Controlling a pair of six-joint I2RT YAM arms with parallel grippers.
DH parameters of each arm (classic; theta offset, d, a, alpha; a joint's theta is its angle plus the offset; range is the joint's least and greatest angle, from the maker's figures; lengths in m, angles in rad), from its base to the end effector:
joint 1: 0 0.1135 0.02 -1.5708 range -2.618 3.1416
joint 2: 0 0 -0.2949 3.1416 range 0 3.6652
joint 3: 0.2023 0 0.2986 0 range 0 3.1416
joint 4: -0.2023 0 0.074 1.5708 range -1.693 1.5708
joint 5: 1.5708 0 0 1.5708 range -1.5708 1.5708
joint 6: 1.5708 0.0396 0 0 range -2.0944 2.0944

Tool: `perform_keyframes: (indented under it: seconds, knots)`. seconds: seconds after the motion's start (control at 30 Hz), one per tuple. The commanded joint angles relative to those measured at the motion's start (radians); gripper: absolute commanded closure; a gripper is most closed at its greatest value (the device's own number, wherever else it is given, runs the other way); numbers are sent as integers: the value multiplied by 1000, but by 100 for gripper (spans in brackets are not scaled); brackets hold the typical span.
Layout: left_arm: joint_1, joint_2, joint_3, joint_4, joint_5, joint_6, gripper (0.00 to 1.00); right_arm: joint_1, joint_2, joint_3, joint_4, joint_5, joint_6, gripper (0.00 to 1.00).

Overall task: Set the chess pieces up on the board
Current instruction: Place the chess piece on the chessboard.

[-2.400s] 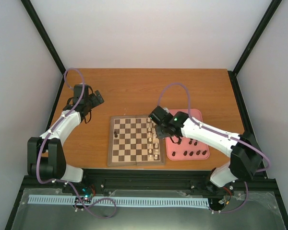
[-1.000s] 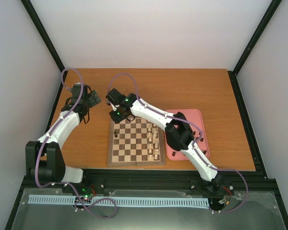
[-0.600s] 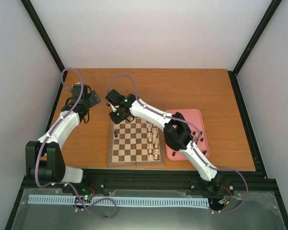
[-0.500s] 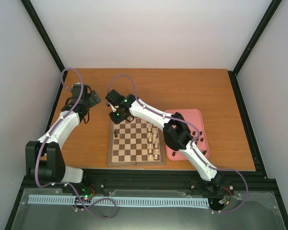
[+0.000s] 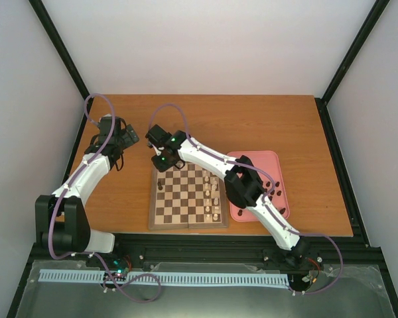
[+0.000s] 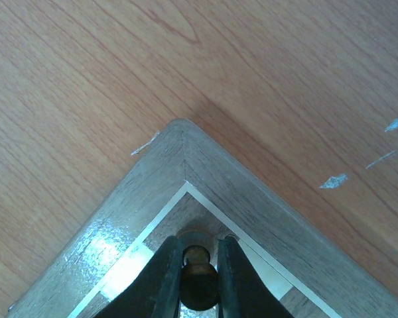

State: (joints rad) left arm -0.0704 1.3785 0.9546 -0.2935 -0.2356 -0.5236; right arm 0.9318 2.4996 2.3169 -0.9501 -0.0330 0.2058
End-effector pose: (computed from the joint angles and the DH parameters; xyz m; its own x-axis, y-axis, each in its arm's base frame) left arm 0.3395 -0.0147 0.2634 -0.5144 -0.4511 -0.7293 -0.4206 0.8739 -0.2439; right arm 0.3585 0.4847 0.1931 -0.6943 -0.5921 -0.4091 -0.6831 0.7210 0.1159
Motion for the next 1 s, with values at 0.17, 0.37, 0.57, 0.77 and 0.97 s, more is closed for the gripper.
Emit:
perform_keyframes:
  seconds: [0.17, 0.37, 0.57, 0.77, 0.97]
  knots:
    - [-5, -2, 32, -1, -4, 2, 0, 9, 33, 33, -1, 25, -6, 88]
    - [-5, 1, 32, 1, -4, 2, 0, 9, 33, 35, -2, 27, -7, 84]
    - [-6, 5, 33, 1, -4, 2, 0, 9, 27, 35, -4, 12, -18, 73]
    - [-6, 9, 37, 1, -4, 2, 0, 16, 16, 35, 6, 6, -30, 66]
    - [-5, 5, 35, 0, -5, 2, 0, 19, 13, 35, 7, -21, -28, 66]
